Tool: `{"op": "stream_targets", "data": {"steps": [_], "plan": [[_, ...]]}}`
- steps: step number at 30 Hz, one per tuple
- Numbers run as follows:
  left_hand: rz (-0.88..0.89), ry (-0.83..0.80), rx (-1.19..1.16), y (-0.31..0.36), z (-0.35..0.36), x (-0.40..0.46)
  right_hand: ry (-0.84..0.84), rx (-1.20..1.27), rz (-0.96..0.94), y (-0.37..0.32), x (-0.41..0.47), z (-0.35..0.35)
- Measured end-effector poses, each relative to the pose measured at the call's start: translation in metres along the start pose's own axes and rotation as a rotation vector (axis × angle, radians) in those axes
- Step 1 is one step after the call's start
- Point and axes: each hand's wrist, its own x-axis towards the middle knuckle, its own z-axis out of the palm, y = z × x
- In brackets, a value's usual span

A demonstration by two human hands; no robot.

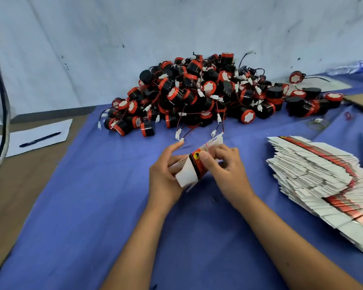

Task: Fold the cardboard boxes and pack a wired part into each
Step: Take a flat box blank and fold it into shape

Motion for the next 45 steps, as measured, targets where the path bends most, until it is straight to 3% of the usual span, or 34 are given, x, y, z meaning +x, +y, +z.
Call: {"op": "stream_targets", "data": {"steps": [3,5,7,11,16,19,24,29,32,35,39,42,45], "plan": [[-0.1,0.124,0.031,0.003,-0.002,0.001,-0.031,-0.066,-0.08,0.001,-0.002,-0.001],[-0.182,0.165,-0.104,0.003,-0.006,0.0,-0.03,-0.013,-0.106,0.0,-0.003,0.004],[-0.325,0.011,-0.419,0.004,-0.018,0.003,-0.042,0.194,-0.003,-0.006,-0.004,0.006],[-0.436,-0.53,-0.878,0.009,-0.037,0.0,-0.142,0.551,0.281,-0.018,-0.004,0.0],[-0.455,-0.639,-0.89,0.024,-0.02,-0.014,-0.264,0.735,0.356,-0.018,-0.005,0.004],[-0.447,-0.593,-0.897,0.029,-0.015,-0.014,-0.264,0.729,0.335,-0.02,-0.005,0.003],[-0.457,-0.312,-0.867,0.028,-0.014,-0.006,-0.287,0.506,0.243,-0.022,-0.006,0.007],[-0.46,-0.199,-0.848,0.027,-0.016,-0.004,-0.505,0.321,0.095,-0.023,-0.013,0.007],[-0.449,-0.138,-0.873,0.027,-0.019,-0.003,-0.407,0.151,0.078,-0.023,-0.018,0.014],[-0.408,-0.129,-0.874,0.026,-0.013,-0.003,-0.255,0.161,0.125,-0.021,-0.021,0.019],[-0.338,-0.139,-0.9,0.026,-0.005,-0.001,-0.238,0.4,0.226,-0.018,-0.02,0.019],[-0.335,-0.237,-1.051,0.026,-0.008,-0.001,-0.219,0.521,0.302,-0.016,-0.017,0.019],[-0.37,-0.256,-1.136,0.025,-0.009,0.0,-0.216,0.399,0.312,-0.015,-0.016,0.017]]}}
